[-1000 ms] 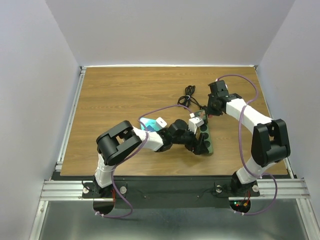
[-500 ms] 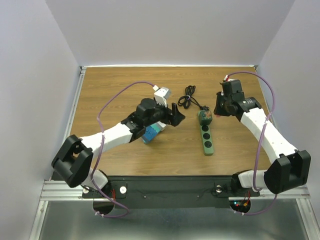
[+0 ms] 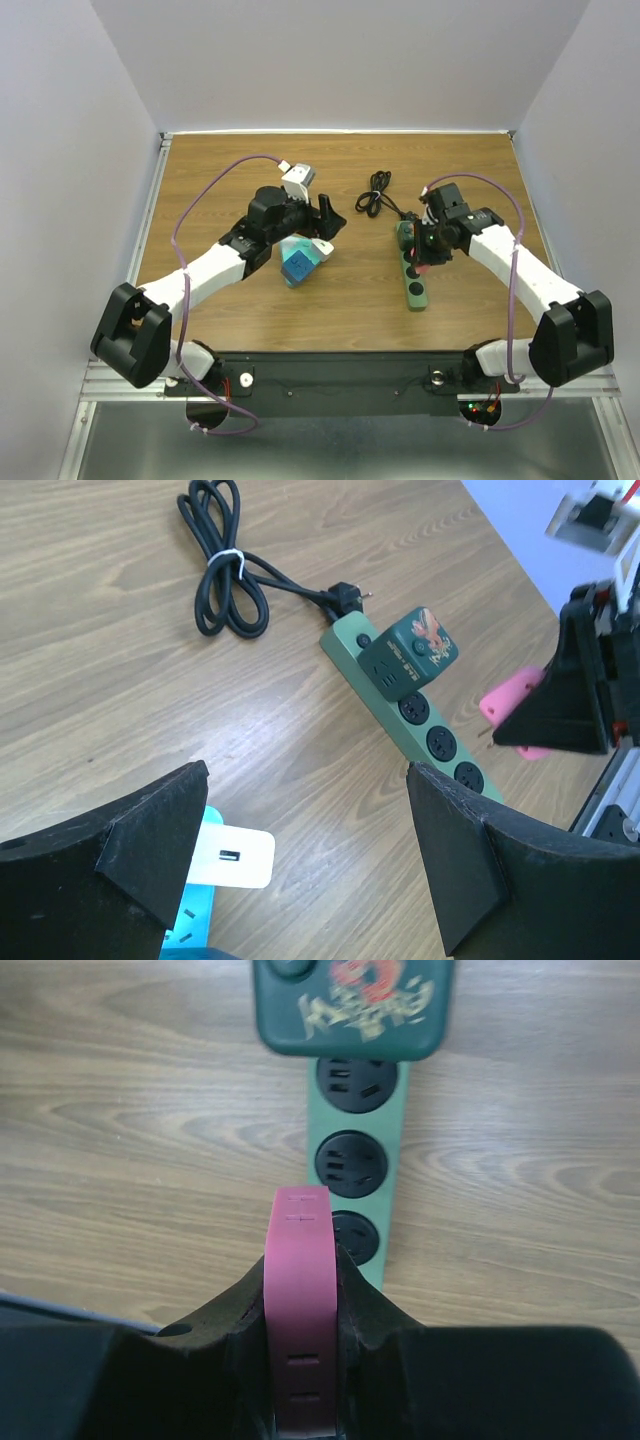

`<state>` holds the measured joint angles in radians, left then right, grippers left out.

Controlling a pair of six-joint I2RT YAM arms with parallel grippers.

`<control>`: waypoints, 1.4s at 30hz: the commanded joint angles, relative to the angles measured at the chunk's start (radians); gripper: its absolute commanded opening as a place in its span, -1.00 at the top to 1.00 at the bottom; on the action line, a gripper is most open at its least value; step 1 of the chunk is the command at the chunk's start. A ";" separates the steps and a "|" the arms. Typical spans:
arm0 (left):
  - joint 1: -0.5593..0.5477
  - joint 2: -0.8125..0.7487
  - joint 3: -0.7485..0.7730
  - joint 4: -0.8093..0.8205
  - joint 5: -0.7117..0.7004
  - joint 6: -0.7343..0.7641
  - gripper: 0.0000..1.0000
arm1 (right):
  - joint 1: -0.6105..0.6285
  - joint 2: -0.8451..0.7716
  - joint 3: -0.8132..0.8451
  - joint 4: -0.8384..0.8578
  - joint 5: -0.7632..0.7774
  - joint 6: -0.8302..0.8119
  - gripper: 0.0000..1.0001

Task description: Insert the plug

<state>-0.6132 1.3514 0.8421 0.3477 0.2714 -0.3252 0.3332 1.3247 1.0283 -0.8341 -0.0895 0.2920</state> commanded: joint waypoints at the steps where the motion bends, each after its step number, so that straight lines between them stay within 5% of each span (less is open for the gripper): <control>1: 0.020 -0.044 -0.020 0.023 0.034 0.026 -0.83 | 0.036 0.002 -0.037 0.047 -0.004 0.036 0.99; 42: 0.081 -0.066 -0.044 0.010 0.072 0.049 -0.83 | 0.059 0.153 -0.039 0.164 0.220 0.058 0.99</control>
<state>-0.5411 1.3247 0.8097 0.3313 0.3260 -0.2955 0.3866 1.4681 0.9810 -0.7418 0.0845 0.3546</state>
